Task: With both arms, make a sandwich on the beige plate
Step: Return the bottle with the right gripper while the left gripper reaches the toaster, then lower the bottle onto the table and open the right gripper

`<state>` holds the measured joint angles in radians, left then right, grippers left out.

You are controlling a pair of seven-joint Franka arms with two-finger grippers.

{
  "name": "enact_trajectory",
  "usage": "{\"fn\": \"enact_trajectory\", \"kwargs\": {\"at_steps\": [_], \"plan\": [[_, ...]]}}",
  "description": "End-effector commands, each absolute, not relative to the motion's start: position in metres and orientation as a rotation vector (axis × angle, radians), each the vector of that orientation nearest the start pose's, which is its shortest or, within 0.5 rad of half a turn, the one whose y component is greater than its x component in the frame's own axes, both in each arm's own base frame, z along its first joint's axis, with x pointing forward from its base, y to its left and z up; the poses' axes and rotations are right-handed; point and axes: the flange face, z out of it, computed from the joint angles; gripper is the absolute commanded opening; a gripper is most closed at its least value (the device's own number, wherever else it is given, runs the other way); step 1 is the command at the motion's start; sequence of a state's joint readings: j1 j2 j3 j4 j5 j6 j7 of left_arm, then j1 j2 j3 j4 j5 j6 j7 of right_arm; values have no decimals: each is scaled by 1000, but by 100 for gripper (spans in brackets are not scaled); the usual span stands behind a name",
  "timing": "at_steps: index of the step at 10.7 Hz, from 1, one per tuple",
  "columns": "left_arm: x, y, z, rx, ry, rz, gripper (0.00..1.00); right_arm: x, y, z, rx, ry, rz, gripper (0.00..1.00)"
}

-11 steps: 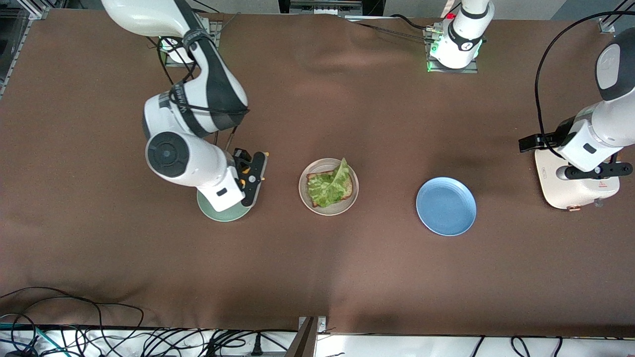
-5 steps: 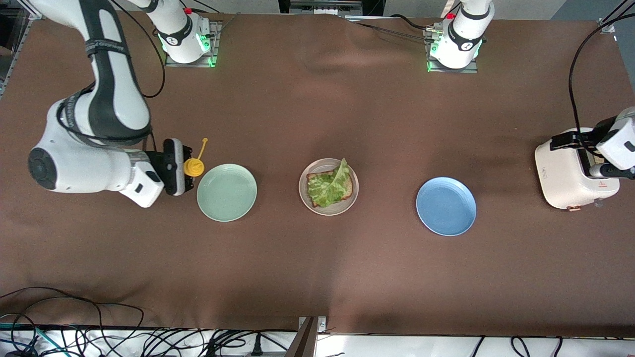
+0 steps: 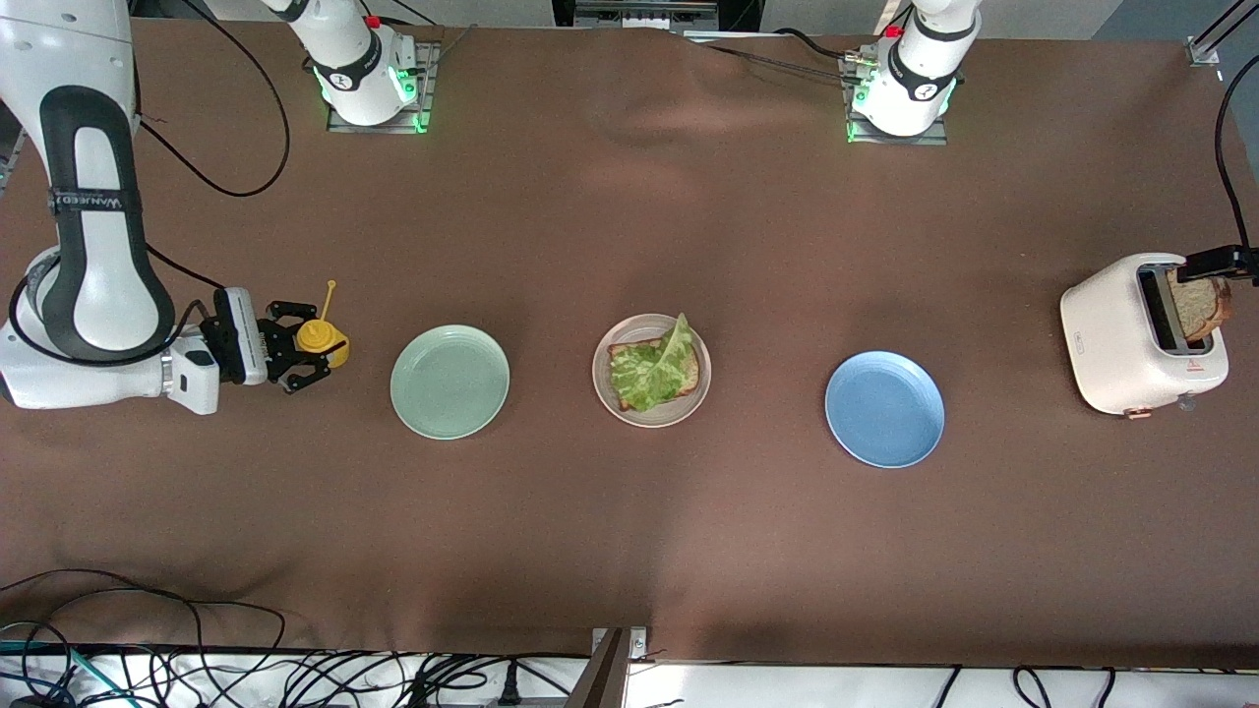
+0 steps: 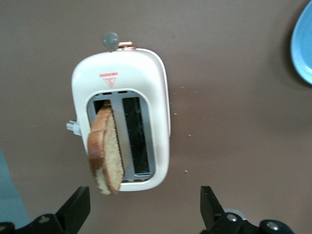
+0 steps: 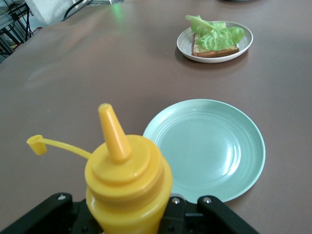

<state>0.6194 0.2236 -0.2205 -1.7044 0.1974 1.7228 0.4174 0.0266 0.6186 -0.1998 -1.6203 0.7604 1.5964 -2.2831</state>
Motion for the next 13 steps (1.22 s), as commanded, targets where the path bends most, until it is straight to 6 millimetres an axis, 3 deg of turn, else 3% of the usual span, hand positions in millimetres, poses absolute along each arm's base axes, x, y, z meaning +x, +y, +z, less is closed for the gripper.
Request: {"fn": "enact_trajectory", "kwargs": {"at_steps": [1, 2, 6, 7, 8, 9, 11, 13], "plan": [[542, 299, 420, -3061, 228, 368, 99, 624, -36, 207, -1290, -1818, -587, 0], [537, 319, 409, -3058, 211, 362, 99, 622, -34, 194, -1247, -1812, -643, 0], [533, 336, 379, -3103, 201, 382, 95, 624, -36, 187, -1226, -1831, -696, 0], [533, 335, 380, -3105, 197, 385, 93, 624, -35, 185, -1239, -1818, -686, 54], [534, 334, 379, -3106, 199, 386, 93, 626, -36, 186, -1247, -1830, -692, 100], [535, 336, 370, -3113, 199, 395, 90, 626, -36, 187, -1248, -1831, -690, 100], [534, 337, 368, -3125, 205, 395, 60, 629, -43, 191, -1280, -1848, -695, 100], [534, 336, 368, -3129, 202, 392, 16, 627, -64, 195, -1304, -1876, -686, 100]]}}
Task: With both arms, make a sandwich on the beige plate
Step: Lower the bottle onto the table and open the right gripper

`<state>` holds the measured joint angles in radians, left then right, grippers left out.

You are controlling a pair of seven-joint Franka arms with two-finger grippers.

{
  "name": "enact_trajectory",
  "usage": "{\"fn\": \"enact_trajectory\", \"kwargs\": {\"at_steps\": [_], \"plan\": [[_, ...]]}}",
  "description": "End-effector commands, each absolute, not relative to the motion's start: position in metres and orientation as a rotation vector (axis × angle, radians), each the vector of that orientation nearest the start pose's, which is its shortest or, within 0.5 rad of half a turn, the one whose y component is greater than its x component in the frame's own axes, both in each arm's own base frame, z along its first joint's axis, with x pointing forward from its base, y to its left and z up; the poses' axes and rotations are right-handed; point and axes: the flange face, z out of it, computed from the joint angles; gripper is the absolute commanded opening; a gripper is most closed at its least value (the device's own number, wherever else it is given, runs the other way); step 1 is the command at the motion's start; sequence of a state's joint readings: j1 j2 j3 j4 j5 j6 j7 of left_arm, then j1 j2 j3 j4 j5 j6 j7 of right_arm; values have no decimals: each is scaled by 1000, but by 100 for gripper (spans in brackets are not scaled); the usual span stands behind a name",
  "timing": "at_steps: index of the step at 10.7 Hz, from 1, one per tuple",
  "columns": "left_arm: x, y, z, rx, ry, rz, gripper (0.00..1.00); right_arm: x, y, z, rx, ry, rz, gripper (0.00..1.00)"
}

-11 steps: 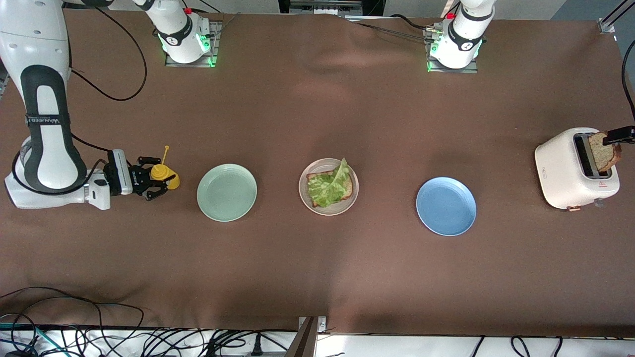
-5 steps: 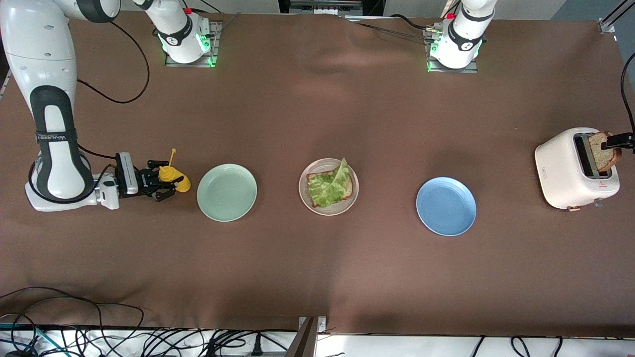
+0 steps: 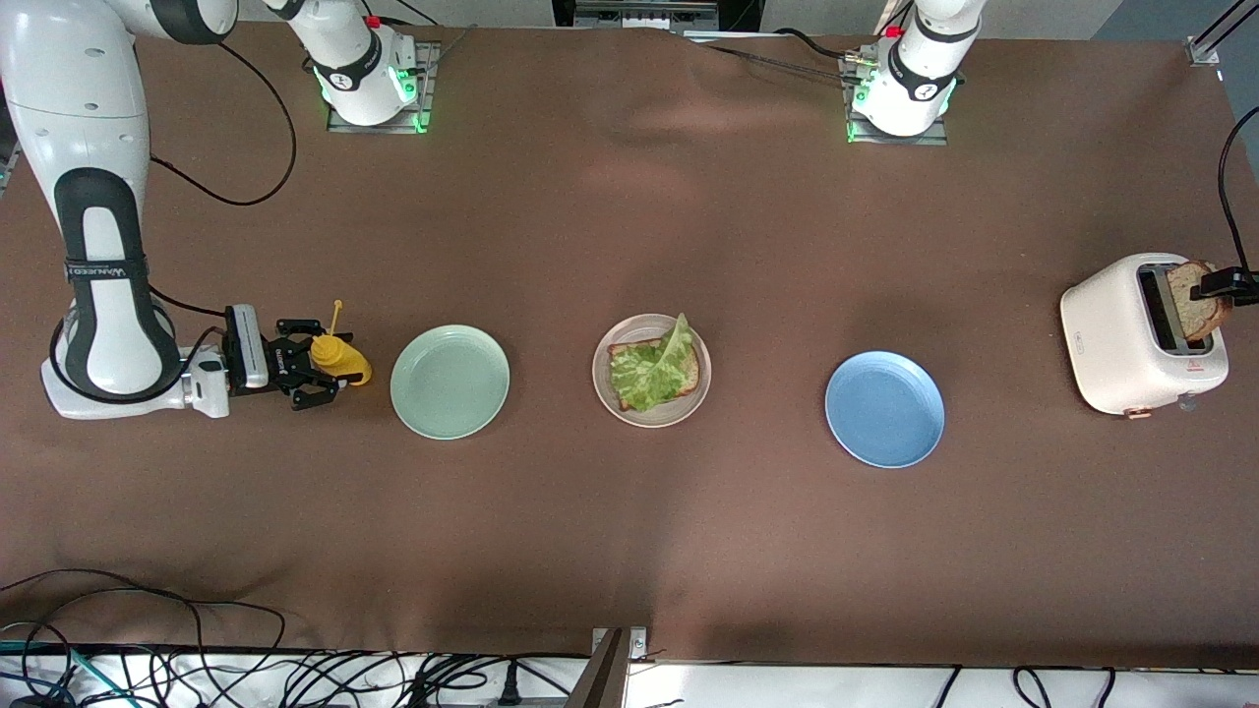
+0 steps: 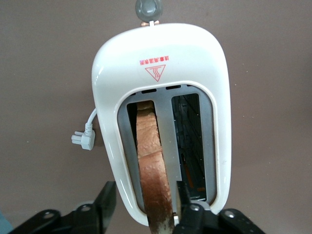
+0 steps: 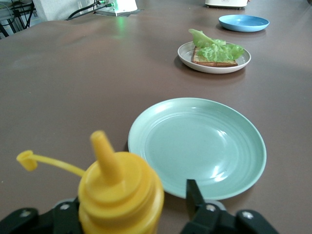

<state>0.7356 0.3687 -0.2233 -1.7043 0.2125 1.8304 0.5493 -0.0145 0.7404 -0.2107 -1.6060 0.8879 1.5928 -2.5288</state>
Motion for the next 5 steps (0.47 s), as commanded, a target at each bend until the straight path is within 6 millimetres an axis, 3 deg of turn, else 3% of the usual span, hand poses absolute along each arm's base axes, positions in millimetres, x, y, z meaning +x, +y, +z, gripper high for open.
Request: {"fn": "enact_trajectory", "kwargs": {"at_steps": [1, 4, 5], "plan": [[534, 336, 370, -3132, 197, 388, 0, 624, -76, 193, -1317, -1885, -668, 100], [539, 327, 391, -3142, 205, 436, 0, 616, -114, 195, -1380, -1920, -572, 100], [547, 312, 406, -3153, 235, 458, 0, 612, -126, 197, -1409, -1918, -541, 100]]}}
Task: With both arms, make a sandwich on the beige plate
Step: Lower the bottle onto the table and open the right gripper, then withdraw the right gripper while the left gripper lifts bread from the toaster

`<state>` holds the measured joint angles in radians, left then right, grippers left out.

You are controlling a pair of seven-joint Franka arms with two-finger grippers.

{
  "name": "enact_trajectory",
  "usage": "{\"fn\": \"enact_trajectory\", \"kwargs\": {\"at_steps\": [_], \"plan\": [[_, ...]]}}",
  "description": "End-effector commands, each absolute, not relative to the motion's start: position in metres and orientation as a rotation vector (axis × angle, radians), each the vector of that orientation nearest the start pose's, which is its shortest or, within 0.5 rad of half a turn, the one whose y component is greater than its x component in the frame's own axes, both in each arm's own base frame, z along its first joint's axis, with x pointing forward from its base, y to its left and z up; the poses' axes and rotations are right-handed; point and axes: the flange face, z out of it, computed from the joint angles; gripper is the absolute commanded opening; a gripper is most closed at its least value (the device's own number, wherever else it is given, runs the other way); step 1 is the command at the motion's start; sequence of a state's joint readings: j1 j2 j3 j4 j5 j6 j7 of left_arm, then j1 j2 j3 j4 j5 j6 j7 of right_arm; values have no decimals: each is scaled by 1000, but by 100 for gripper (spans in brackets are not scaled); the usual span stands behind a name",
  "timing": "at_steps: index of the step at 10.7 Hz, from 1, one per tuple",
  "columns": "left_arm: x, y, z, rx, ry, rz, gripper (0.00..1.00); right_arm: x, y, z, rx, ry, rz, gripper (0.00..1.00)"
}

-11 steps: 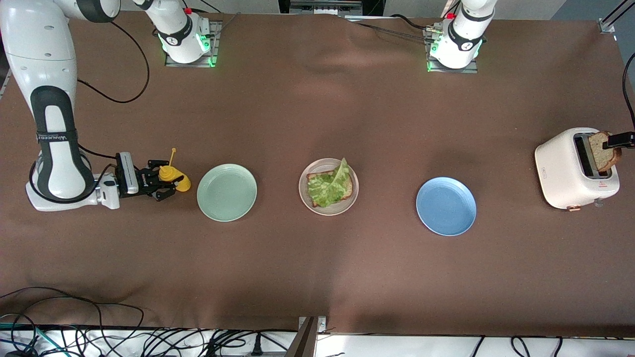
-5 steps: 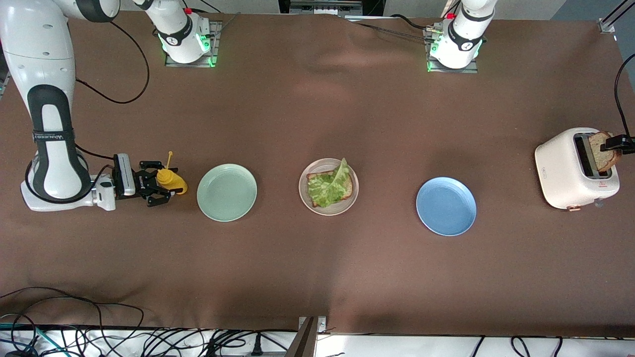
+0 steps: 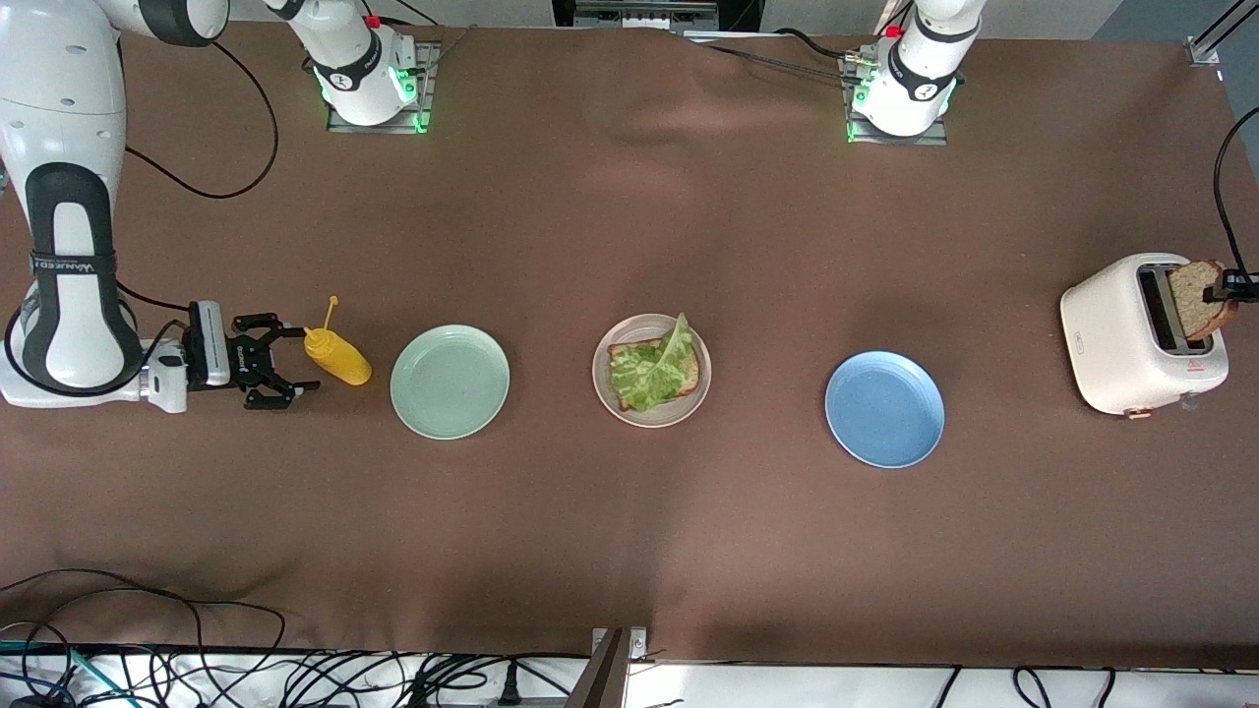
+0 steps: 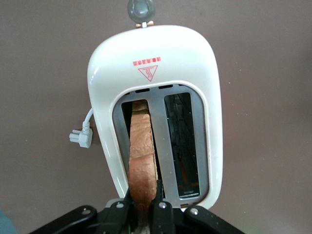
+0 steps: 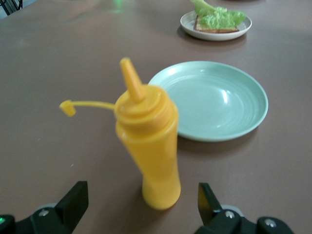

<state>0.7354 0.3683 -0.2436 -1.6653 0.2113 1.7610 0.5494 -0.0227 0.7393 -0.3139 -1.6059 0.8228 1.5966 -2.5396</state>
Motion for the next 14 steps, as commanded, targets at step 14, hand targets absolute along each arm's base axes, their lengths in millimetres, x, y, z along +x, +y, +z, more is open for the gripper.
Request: {"fn": "enact_trajectory", "kwargs": {"at_steps": [14], "plan": [[653, 36, 469, -3637, -266, 502, 0, 630, -82, 362, -2382, -1140, 52, 100]]}}
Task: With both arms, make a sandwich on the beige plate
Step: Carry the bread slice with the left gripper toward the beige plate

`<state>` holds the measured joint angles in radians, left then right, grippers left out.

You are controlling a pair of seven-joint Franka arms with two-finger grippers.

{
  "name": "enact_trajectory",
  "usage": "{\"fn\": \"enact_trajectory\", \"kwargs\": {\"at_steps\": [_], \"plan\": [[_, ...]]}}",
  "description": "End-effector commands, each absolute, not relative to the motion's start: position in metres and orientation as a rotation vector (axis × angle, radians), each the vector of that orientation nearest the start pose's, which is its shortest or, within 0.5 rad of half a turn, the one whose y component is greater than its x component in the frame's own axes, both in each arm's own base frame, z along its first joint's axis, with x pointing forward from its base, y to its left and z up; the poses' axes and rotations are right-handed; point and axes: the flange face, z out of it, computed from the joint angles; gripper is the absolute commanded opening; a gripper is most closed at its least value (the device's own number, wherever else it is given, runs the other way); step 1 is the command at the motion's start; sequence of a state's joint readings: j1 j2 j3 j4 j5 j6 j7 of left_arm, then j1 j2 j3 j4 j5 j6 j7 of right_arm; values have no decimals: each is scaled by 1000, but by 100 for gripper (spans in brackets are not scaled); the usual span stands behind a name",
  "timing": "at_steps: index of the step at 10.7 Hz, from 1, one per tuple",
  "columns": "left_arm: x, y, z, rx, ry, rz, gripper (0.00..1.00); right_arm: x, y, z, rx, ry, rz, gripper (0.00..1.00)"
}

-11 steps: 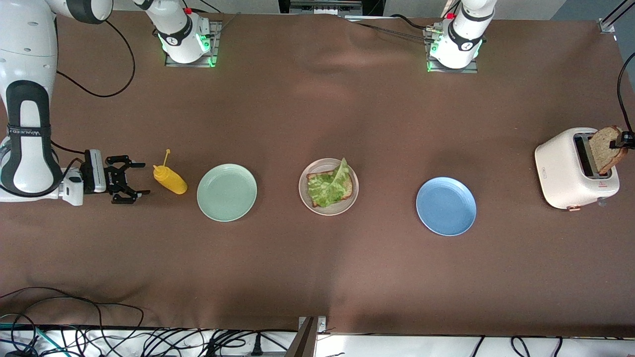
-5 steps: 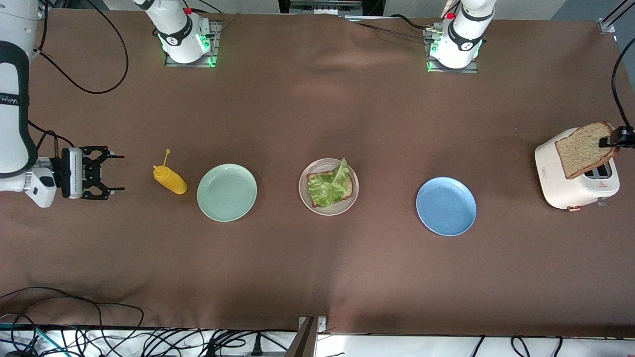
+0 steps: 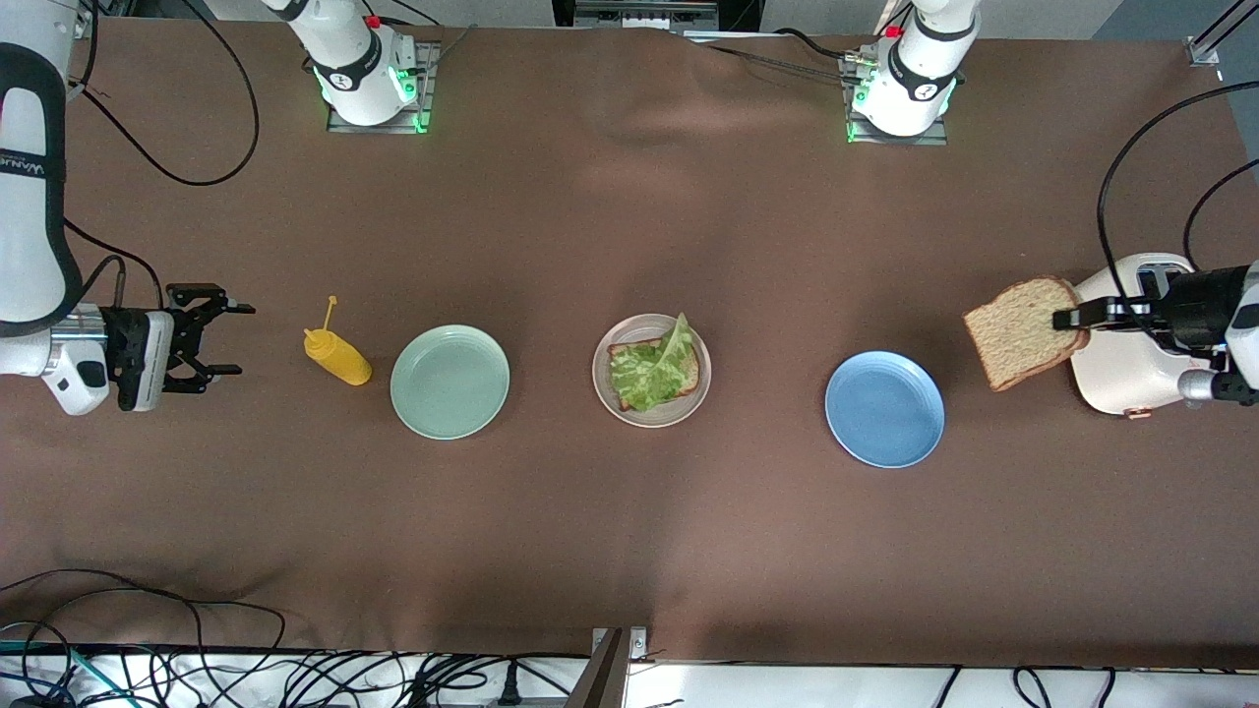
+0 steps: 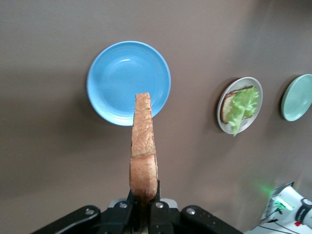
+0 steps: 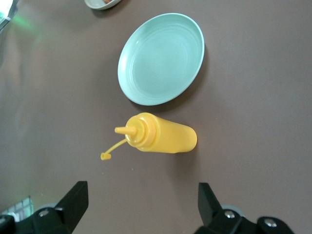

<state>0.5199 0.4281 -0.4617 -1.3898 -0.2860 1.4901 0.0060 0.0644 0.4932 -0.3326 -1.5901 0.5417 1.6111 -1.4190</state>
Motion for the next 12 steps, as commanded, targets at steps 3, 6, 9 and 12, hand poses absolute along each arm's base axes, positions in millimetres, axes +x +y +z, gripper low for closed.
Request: {"fn": "enact_trajectory", "kwargs": {"at_steps": [3, 6, 9, 12], "plan": [[673, -36, 448, -3669, -421, 533, 0, 629, -46, 392, -2592, -926, 191, 100], [693, -106, 420, -3753, -560, 479, 0, 622, -5, 437, -2851, -782, 302, 100], [702, -171, 388, -3827, -659, 460, 0, 607, -5, 489, -3038, -490, 264, 100], [695, -221, 366, -3837, -601, 482, 0, 595, -15, 521, -3114, -196, 222, 100]]}}
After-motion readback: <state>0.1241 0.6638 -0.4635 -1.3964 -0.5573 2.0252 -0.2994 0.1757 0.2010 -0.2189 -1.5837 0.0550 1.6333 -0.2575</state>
